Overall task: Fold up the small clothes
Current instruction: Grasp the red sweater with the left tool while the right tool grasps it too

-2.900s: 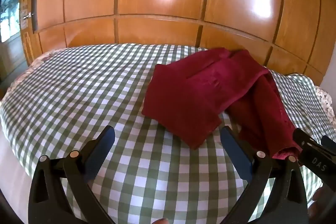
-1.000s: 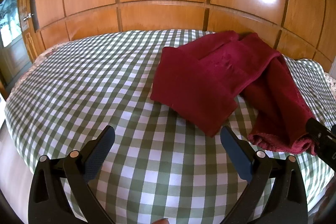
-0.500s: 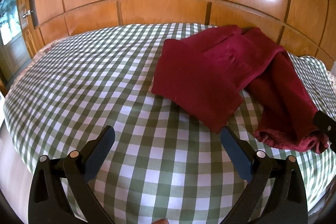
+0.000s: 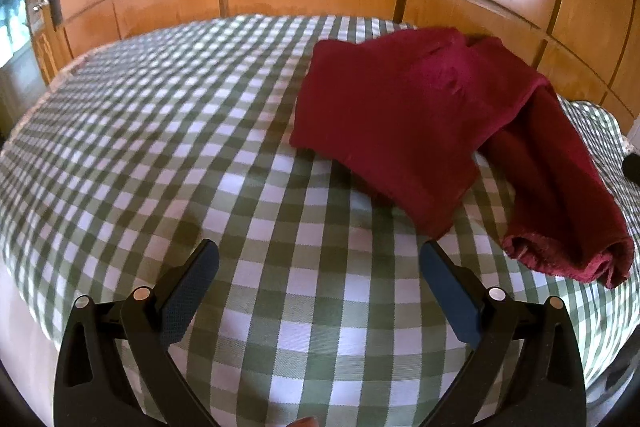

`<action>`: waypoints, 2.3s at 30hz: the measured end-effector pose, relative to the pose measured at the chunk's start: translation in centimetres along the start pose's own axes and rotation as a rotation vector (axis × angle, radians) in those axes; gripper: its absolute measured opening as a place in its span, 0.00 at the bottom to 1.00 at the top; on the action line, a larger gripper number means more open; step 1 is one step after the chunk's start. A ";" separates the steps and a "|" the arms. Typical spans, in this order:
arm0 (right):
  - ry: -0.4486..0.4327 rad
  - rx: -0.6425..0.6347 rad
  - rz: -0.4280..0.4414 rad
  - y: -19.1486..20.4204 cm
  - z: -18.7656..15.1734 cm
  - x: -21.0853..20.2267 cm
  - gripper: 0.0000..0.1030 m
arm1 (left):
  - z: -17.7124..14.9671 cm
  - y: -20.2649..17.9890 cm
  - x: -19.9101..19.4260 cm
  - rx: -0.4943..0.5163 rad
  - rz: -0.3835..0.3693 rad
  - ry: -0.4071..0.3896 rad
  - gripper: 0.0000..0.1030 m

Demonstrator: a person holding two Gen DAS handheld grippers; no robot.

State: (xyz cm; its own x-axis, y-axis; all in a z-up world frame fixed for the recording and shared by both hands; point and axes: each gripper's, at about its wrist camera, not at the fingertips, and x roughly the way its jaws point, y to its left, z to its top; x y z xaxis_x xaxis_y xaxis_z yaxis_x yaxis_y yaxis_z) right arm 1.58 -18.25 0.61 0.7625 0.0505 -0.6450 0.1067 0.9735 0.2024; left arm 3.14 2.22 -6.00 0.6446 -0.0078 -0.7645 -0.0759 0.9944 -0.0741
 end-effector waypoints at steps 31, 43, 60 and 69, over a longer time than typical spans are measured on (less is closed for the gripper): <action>0.230 0.101 0.444 5.7 8.5 11.7 0.00 | 4.0 1.3 3.3 -0.056 -0.400 0.099 0.62; 0.451 0.221 0.509 3.2 4.6 13.9 0.54 | 7.8 6.0 2.8 -0.271 -0.544 0.061 0.07; 0.367 0.132 0.420 6.4 5.9 15.8 0.05 | 11.4 17.3 4.7 -0.562 -0.376 -0.016 0.10; 0.024 0.175 -0.040 -11.5 14.8 7.3 0.05 | 9.3 18.0 5.8 -0.620 -0.361 0.064 0.73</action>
State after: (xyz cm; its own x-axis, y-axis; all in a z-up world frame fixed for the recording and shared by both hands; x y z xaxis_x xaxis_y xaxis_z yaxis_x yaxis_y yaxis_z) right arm 15.35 -32.42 4.52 0.7399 0.0197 -0.6724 0.2481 0.9211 0.3000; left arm 12.53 21.00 -5.80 0.6663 -0.3503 -0.6583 -0.2969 0.6852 -0.6651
